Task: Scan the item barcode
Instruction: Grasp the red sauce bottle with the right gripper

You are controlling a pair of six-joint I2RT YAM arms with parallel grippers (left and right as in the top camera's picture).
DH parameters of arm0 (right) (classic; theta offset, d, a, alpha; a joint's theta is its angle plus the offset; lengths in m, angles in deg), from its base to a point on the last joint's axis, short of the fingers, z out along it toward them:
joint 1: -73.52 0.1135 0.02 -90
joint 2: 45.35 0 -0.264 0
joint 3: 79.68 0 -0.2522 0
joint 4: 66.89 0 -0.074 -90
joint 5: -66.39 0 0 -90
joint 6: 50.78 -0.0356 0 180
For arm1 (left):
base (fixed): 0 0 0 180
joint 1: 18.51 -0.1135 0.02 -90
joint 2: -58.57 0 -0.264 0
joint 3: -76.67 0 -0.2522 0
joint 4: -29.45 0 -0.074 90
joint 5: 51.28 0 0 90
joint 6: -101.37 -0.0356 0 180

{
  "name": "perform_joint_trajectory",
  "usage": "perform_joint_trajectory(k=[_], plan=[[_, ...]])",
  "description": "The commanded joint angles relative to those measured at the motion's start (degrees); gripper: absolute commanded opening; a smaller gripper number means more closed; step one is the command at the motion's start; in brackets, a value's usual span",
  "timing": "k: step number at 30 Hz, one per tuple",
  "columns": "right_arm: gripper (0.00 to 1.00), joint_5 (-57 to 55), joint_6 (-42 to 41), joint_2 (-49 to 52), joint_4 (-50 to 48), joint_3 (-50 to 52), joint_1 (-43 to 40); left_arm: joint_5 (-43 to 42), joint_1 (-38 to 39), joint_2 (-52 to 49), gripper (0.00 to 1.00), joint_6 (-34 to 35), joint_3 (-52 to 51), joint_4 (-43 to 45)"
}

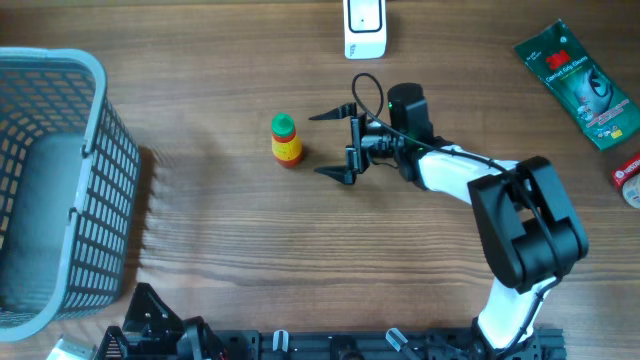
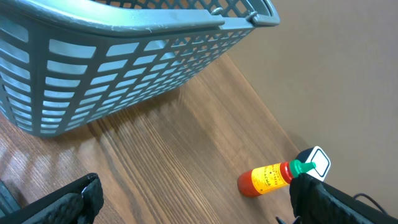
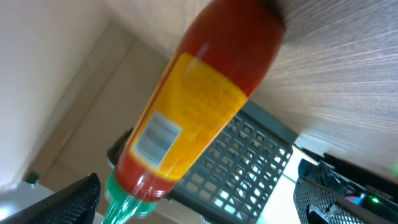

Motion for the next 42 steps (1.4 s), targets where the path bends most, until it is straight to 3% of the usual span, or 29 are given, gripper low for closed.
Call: perform_joint_trajectory(k=[1, 14, 16, 20, 24, 26, 31, 33, 35, 38, 42], plan=[[1.0, -5.7, -4.5, 2.0, -0.6, -1.6, 1.6, -0.1, 0.2, 0.2, 0.99, -0.1, 0.0, 0.2], [1.0, -17.7, -4.5, 2.0, -0.9, -5.6, 9.2, -0.1, 0.2, 0.2, 1.0, -0.1, 0.0, 0.2], [0.93, -18.1, -4.5, 2.0, -0.9, -5.6, 9.3, -0.1, 0.2, 0.2, 1.0, -0.1, 0.0, 0.2], [0.9, -19.7, -4.5, 2.0, -1.1, -7.3, 10.5, -0.1, 0.2, 0.2, 1.0, -0.1, 0.0, 0.2], [0.93, -20.3, -4.5, 2.0, -0.8, -9.5, 11.1, -0.1, 0.2, 0.2, 1.0, -0.1, 0.0, 0.2], [0.87, -21.9, -4.5, 2.1, -0.8, -9.9, 11.2, -0.1, 0.2, 0.2, 1.0, -0.1, 0.0, 0.2], [0.58, -21.0, -4.2, 2.1, -0.7, -10.1, 11.8, -0.1, 0.2, 0.2, 1.0, -0.1, 0.0, 0.2], [0.5, -21.0, 0.9, 2.1, -0.3, -10.1, 11.9, -0.1, 0.2, 0.2, 1.0, -0.1, 0.0, 0.2], [0.4, -20.2, 12.8, 2.1, 0.2, -10.1, 11.7, -0.1, 0.2, 0.2, 1.0, -0.1, 0.0, 0.2], [0.31, -17.6, 32.1, 2.1, 15.2, -10.1, 11.4, -0.1, 0.2, 0.2, 1.0, -0.1, 0.0, 0.2], [0.29, -12.8, 47.5, 2.1, 33.2, -10.1, 10.8, -0.1, 0.2, 0.2, 1.0, -0.1, 0.0, 0.2]])
